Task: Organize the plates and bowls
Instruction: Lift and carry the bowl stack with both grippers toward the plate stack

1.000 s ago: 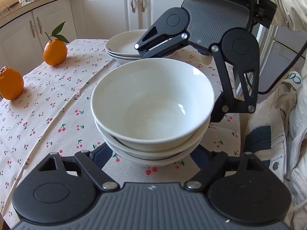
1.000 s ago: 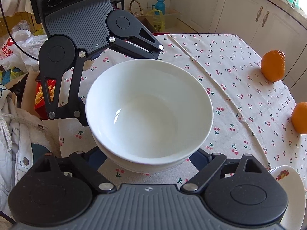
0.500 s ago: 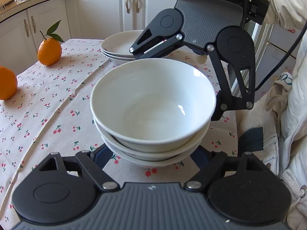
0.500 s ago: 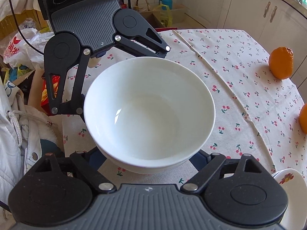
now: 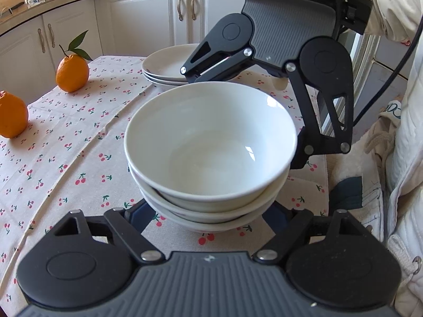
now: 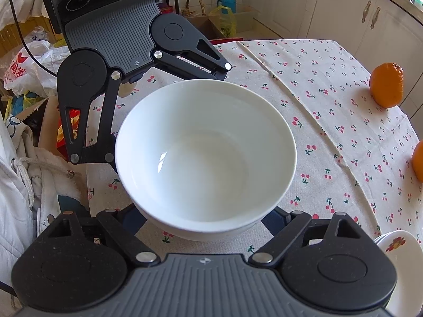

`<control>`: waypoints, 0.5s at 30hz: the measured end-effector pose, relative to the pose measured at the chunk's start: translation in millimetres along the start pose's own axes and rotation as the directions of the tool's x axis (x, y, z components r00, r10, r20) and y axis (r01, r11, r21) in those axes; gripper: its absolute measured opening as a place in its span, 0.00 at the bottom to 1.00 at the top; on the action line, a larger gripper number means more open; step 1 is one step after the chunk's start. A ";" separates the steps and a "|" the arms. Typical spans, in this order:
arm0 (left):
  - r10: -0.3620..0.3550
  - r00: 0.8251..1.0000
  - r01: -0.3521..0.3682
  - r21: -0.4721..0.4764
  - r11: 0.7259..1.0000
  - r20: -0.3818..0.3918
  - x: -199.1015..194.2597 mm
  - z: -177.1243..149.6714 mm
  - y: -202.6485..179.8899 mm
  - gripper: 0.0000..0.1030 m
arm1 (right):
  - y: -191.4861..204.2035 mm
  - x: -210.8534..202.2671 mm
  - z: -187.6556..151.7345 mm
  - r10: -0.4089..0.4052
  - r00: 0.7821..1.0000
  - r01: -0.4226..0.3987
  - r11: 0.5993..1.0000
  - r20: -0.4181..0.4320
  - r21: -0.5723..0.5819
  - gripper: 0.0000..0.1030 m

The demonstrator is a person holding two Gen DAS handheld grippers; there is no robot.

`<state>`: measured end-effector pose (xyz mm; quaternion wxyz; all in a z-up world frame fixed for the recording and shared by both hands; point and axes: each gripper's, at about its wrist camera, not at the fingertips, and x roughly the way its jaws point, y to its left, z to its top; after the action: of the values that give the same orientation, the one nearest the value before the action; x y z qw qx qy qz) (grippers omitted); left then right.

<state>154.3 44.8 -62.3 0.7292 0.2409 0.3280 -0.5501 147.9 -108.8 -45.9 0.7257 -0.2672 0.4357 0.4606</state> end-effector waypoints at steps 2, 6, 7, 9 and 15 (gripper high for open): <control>0.000 1.000 0.000 -0.010 1.000 0.002 -0.4 0.0 -2.5 0.83 | 2.0 -2.0 -1.0 -0.002 1.000 0.002 1.000 0.002 -0.007 0.90; -0.004 1.000 0.003 -0.016 1.000 -0.005 1.6 4.3 -7.5 0.83 | 4.2 -6.1 -4.8 0.003 1.000 -0.003 1.000 -0.004 -0.011 0.90; -0.005 1.000 0.005 -0.017 1.000 -0.005 1.8 5.6 -8.4 0.83 | 4.4 -7.8 -6.2 0.003 1.000 -0.003 1.000 -0.004 -0.009 0.90; -0.006 1.000 0.006 -0.016 1.000 -0.004 2.5 9.7 -11.0 0.83 | 4.3 -12.4 -9.2 0.002 1.000 -0.002 1.000 -0.001 -0.006 0.90; -0.006 1.000 0.006 0.000 1.000 0.007 6.7 27.4 -16.7 0.83 | 0.7 -29.9 -20.6 -0.019 1.000 0.018 1.000 0.014 0.007 0.90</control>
<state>145.4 16.3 -48.8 0.7287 0.2380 0.3261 -0.5532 133.5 -137.7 -29.4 0.7339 -0.2655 0.4296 0.4543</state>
